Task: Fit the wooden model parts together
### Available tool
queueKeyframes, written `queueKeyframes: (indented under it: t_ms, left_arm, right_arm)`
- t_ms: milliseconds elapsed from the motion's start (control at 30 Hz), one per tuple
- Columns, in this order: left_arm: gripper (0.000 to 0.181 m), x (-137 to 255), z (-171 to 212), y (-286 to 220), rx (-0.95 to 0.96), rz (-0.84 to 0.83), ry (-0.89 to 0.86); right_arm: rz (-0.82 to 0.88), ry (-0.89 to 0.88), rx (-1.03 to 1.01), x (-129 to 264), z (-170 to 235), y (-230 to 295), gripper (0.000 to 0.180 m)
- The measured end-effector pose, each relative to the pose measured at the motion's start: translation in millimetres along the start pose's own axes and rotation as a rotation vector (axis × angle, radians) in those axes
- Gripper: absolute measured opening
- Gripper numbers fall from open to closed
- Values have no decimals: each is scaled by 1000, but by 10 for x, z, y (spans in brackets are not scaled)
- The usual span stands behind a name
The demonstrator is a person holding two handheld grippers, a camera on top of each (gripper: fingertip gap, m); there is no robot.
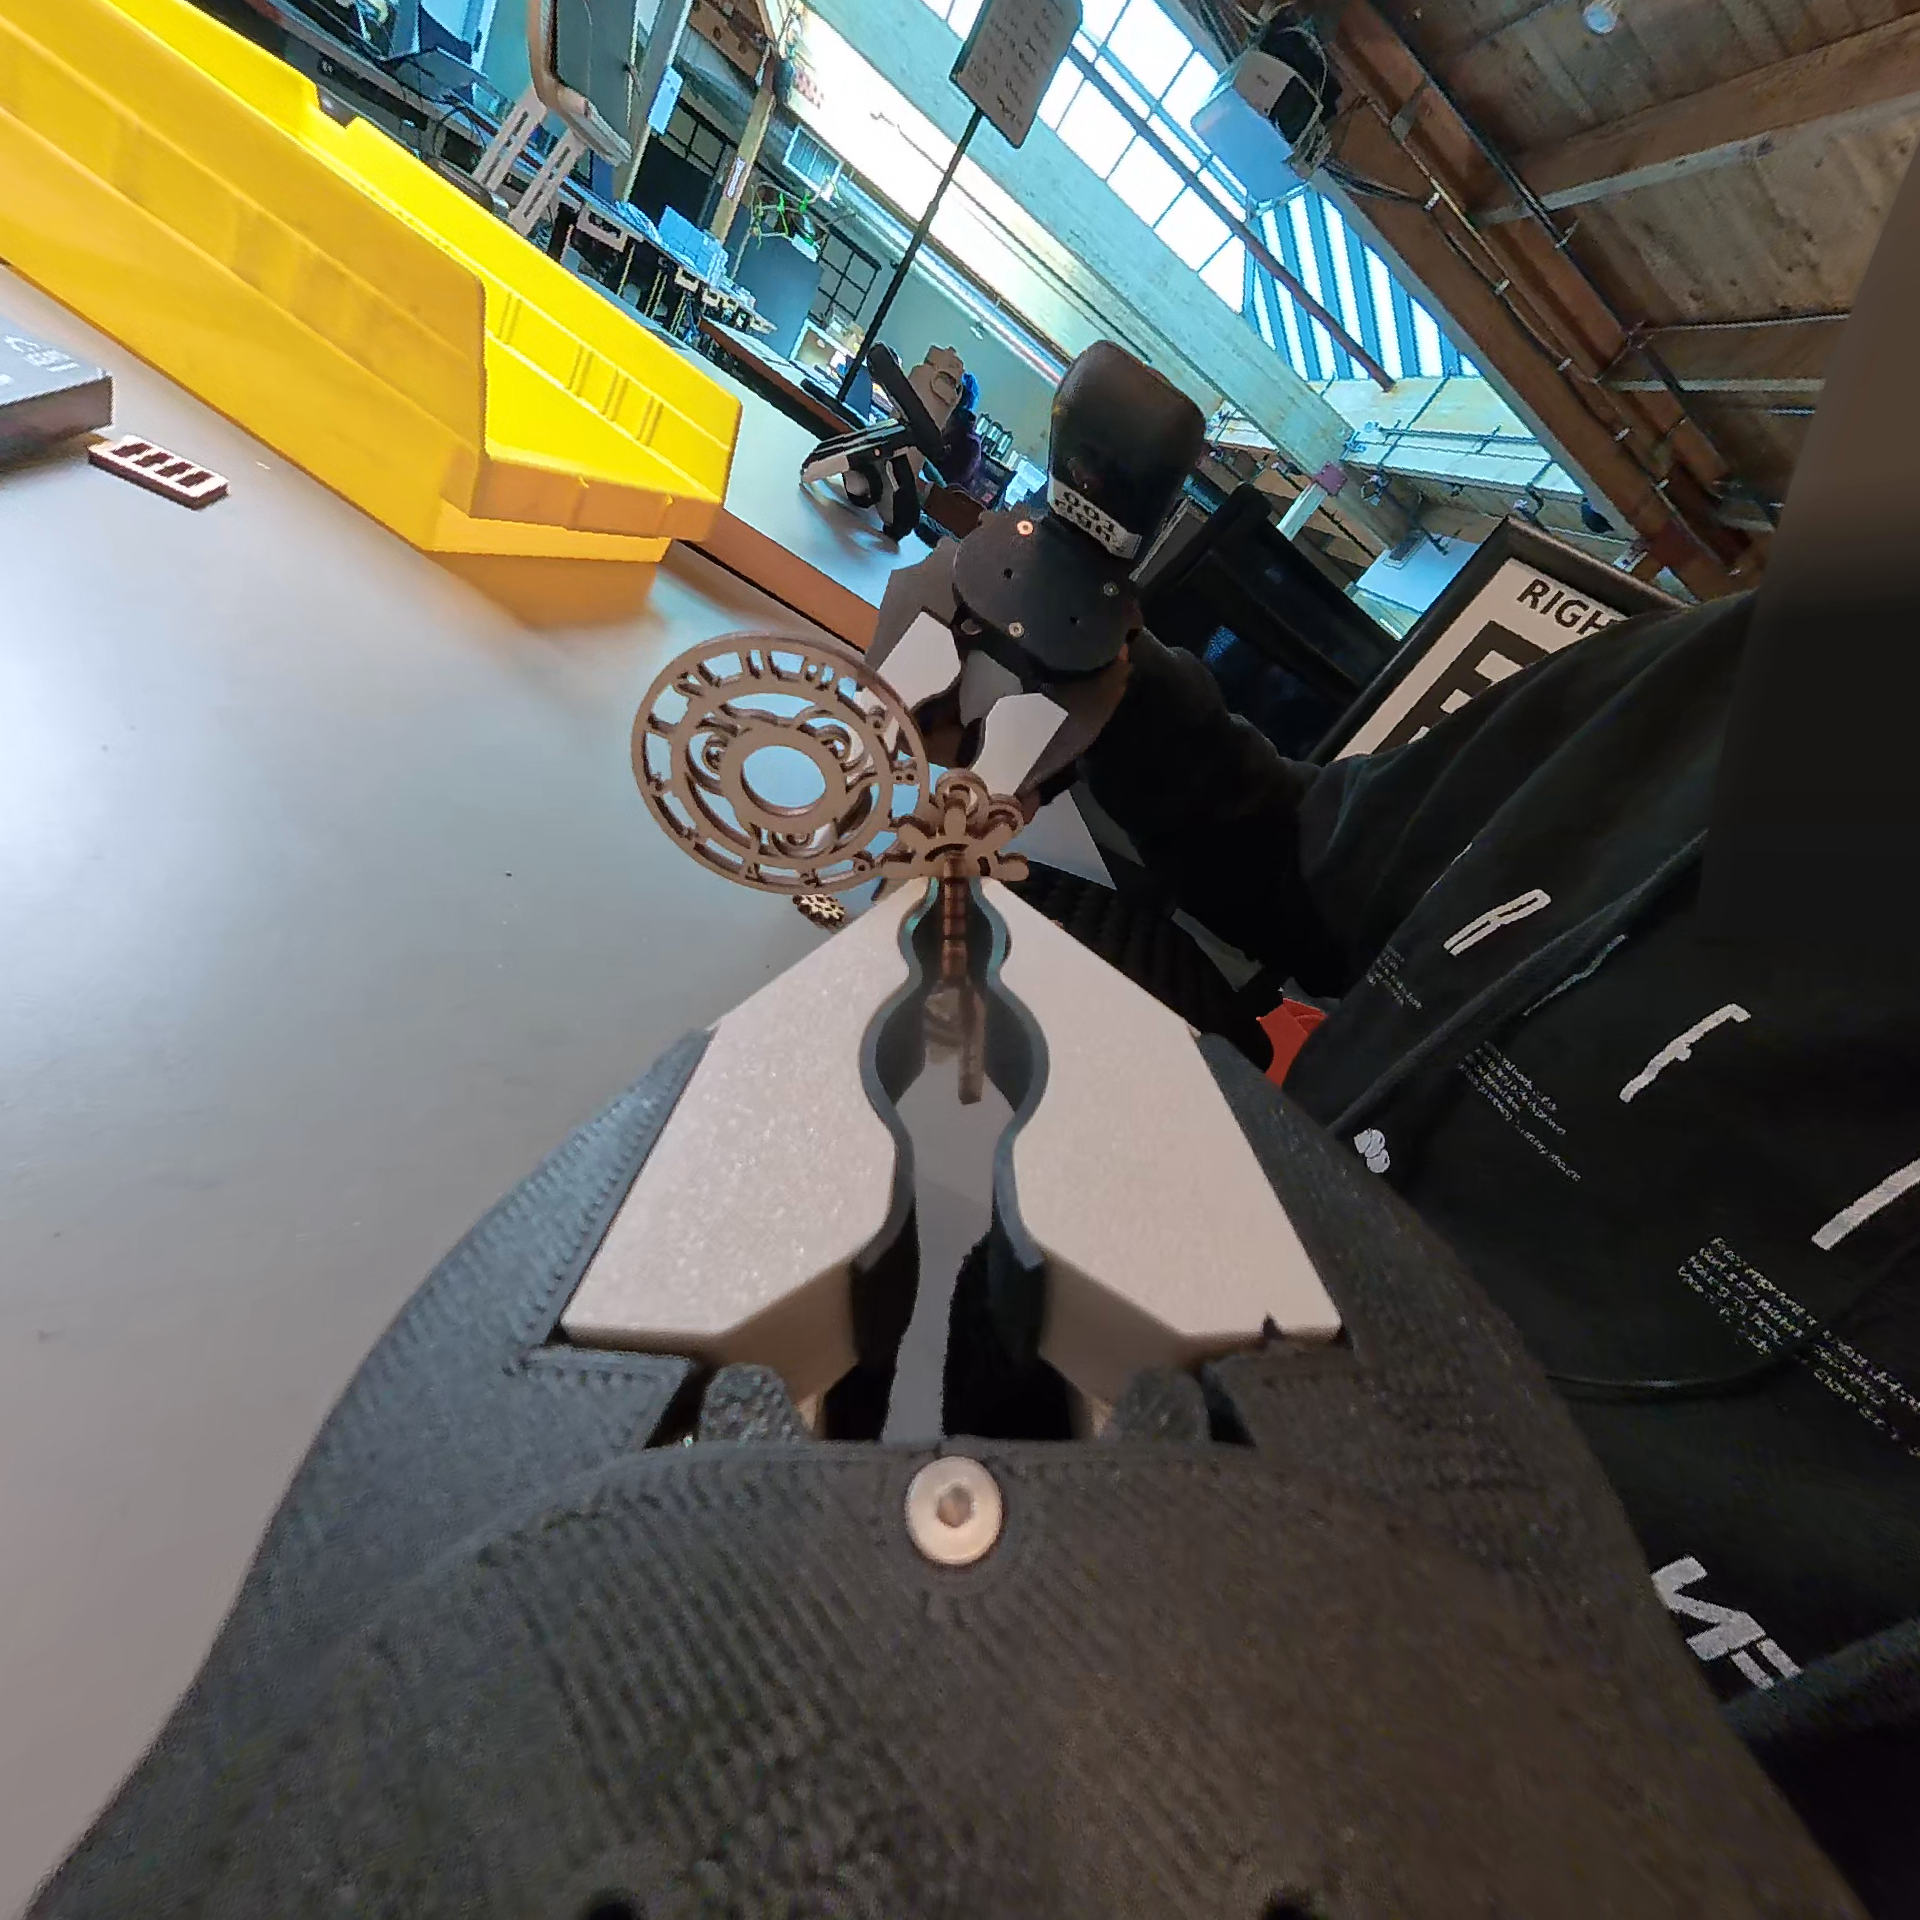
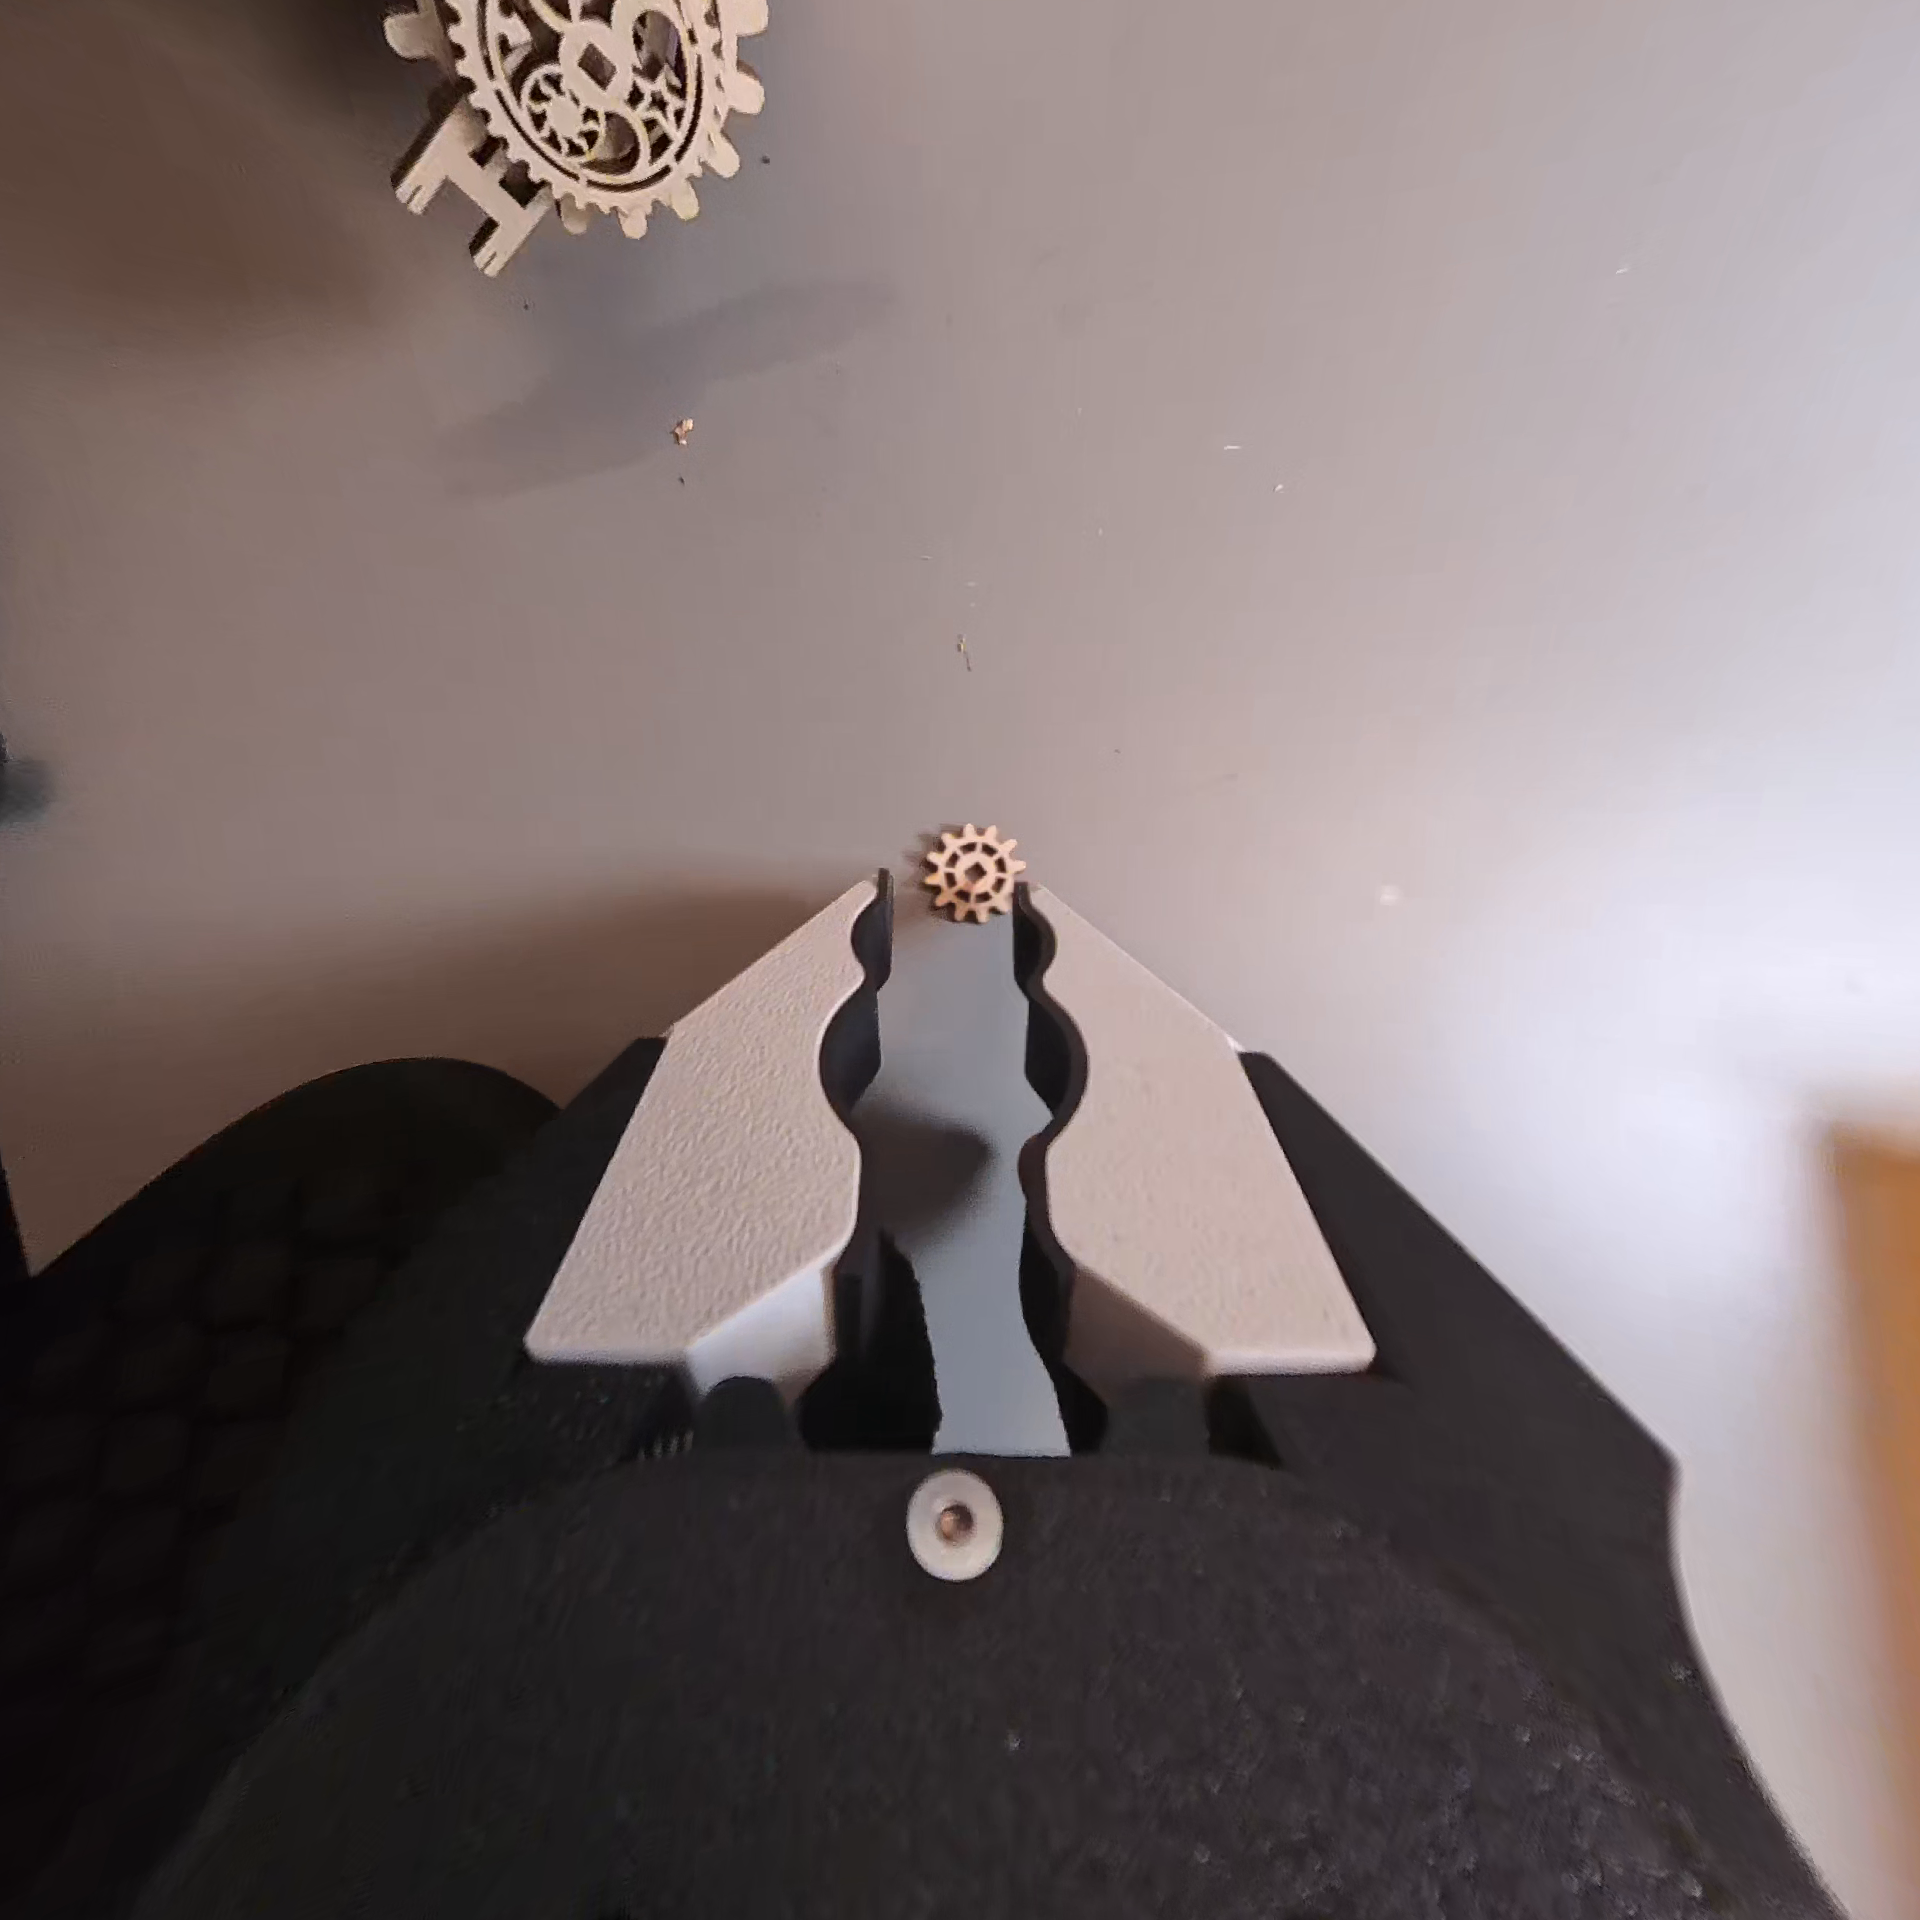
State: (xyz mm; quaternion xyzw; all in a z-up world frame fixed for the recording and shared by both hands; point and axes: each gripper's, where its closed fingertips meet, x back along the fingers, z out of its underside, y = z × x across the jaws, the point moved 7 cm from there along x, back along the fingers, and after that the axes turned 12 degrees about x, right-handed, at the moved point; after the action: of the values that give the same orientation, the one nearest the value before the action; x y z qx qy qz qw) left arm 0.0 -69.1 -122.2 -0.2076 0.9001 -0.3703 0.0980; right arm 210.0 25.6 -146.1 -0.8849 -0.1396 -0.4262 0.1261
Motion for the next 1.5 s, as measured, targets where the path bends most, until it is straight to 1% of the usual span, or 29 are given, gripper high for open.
queueKeyframes:
  t_ms: [100,233,367,600,767,933,1000,1100,1233,1300,1367,1500]
  left_arm:
    - [2,-5,2,-8,2,10,-1]
    - [2,13,-18,-16,14,34,-26]
    - [2,13,-34,-83,-39,71,-33]
    - [2,-2,-22,-180,-135,107,-23]
    - [2,-20,-1,-203,-172,106,-6]
    - [2,-24,4,-189,-176,89,-1]
    - [2,-23,6,-177,-179,72,2]
    - [2,-32,14,-176,-181,66,10]
    - [2,-52,29,-171,-174,64,19]
    - [2,-63,39,-175,-171,63,24]
    - [2,-76,49,-183,-171,62,29]
    - [2,-87,64,-210,-180,66,36]
  right_arm:
    - [18,13,-8,-24,45,-30,22]
    - [-11,25,21,-74,18,49,19]
    - [-51,-49,42,-44,-72,127,16]
    - [21,-99,64,1,-52,39,20]
    - [13,-65,87,-10,29,6,22]
    - [-4,-49,102,-32,6,8,22]
    - [-11,-101,90,-11,-54,13,21]
    - [-38,-274,51,45,-270,58,20]
    - [-68,-488,40,18,-622,155,28]
    - [-108,-575,-5,-23,-766,171,31]
    - [-161,-622,-55,-90,-847,168,33]
    - [-253,-625,-76,-189,-910,219,34]
